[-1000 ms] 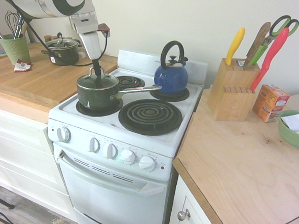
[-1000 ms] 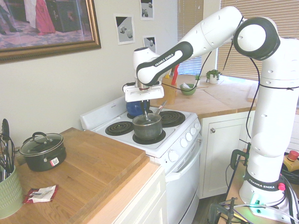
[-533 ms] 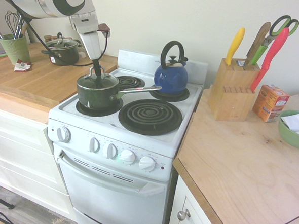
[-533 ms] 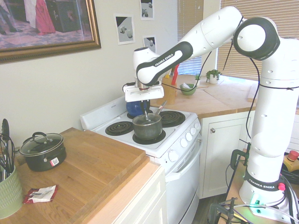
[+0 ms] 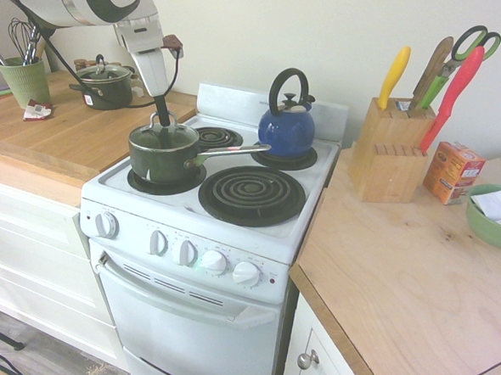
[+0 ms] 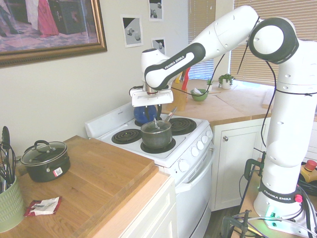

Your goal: Cover the lid of the pot

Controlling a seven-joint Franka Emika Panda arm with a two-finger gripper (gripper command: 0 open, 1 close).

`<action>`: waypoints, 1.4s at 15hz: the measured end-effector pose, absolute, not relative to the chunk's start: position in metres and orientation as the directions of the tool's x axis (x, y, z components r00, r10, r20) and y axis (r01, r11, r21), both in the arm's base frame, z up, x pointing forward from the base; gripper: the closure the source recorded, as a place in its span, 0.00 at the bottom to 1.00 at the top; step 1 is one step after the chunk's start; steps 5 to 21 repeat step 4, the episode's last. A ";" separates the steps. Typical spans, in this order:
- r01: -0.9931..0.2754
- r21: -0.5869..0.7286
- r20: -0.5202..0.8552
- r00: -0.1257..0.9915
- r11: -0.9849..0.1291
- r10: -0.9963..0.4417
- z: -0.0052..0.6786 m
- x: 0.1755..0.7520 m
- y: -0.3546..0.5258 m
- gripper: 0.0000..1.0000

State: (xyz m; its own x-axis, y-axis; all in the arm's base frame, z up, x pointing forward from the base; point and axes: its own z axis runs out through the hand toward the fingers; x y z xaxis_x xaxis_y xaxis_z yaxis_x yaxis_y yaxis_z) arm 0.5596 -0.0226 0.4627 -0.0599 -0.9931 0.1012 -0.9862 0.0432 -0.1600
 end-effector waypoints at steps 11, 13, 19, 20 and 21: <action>-0.979 -0.199 0.094 -0.057 0.037 -0.994 0.492 0.552 -0.016 0.00; -0.979 -0.199 0.094 -0.057 0.037 -0.994 0.492 0.552 -0.016 0.00; -0.979 -0.199 0.094 -0.057 0.037 -0.994 0.492 0.552 -0.016 0.00; -0.979 -0.199 0.094 -0.057 0.037 -0.994 0.492 0.552 -0.016 0.00; -0.979 -0.199 0.094 -0.057 0.037 -0.994 0.492 0.552 -0.016 0.00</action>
